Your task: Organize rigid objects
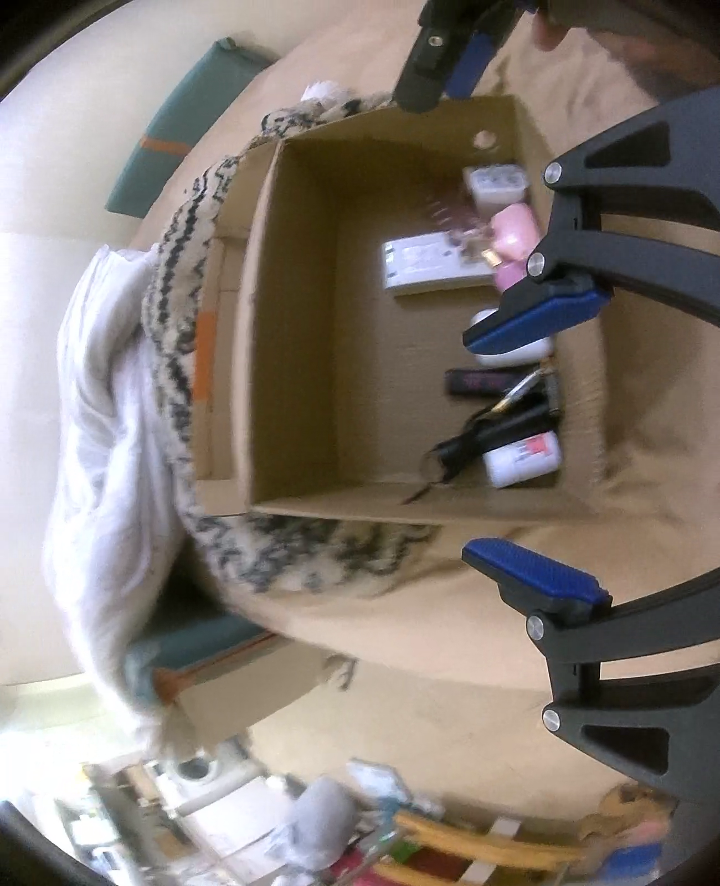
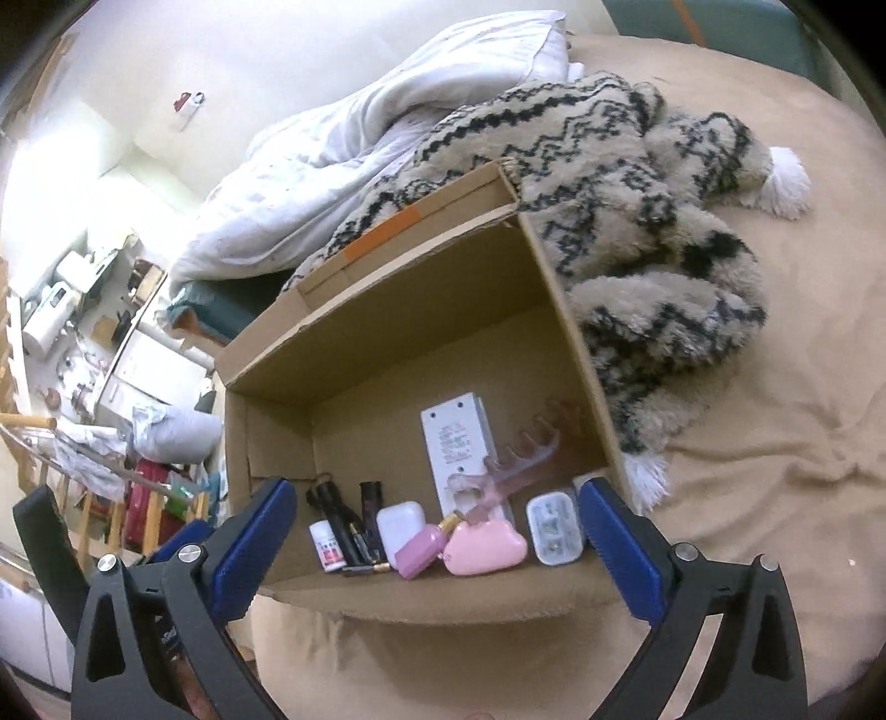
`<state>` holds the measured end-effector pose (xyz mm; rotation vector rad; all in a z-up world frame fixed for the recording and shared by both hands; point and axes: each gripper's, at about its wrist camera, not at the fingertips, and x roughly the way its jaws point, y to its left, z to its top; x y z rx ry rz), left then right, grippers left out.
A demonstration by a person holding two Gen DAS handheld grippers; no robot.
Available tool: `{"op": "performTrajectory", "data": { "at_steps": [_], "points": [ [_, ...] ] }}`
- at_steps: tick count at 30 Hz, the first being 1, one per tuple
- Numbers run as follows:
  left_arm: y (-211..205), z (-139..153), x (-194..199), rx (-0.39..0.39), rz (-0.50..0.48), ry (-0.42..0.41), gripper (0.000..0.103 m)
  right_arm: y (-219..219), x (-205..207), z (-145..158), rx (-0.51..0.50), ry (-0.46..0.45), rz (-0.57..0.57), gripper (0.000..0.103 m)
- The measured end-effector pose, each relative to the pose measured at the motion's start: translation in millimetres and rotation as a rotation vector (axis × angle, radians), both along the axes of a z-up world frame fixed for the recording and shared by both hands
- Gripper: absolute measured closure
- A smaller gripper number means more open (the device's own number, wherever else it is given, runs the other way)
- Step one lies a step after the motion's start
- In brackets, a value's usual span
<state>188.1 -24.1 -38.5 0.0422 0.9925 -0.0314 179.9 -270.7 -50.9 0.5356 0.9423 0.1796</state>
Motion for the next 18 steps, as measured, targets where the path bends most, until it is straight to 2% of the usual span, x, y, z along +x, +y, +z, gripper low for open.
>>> {"op": "performTrajectory", "data": {
  "at_steps": [4,7,9,15,17,18],
  "points": [
    [9.4,5.9,-17.4,0.008,0.046,-0.009,0.037,4.4,-16.1,15.9,-0.081,-0.057,0.020,0.000],
    [14.4,20.6,-37.3,0.057,0.084,-0.081,0.037,8.0,-36.0,30.3,-0.133,-0.130,0.034,0.000],
    [14.3,27.1,-50.7,0.086,0.069,-0.121,0.034,6.6,-49.8,36.6,-0.127,-0.175,0.029,0.000],
    [30.7,48.0,-83.3,-0.013,0.075,-0.198,0.020,14.7,-89.4,55.5,-0.248,-0.289,0.018,0.000],
    [34.1,58.3,-96.7,-0.025,0.077,-0.249,0.008,16.1,-103.1,58.4,-0.262,-0.308,0.017,0.000],
    [34.2,62.8,-103.4,-0.027,0.072,-0.274,0.006,16.0,-110.1,58.9,-0.262,-0.311,0.014,0.000]
  ]
}}
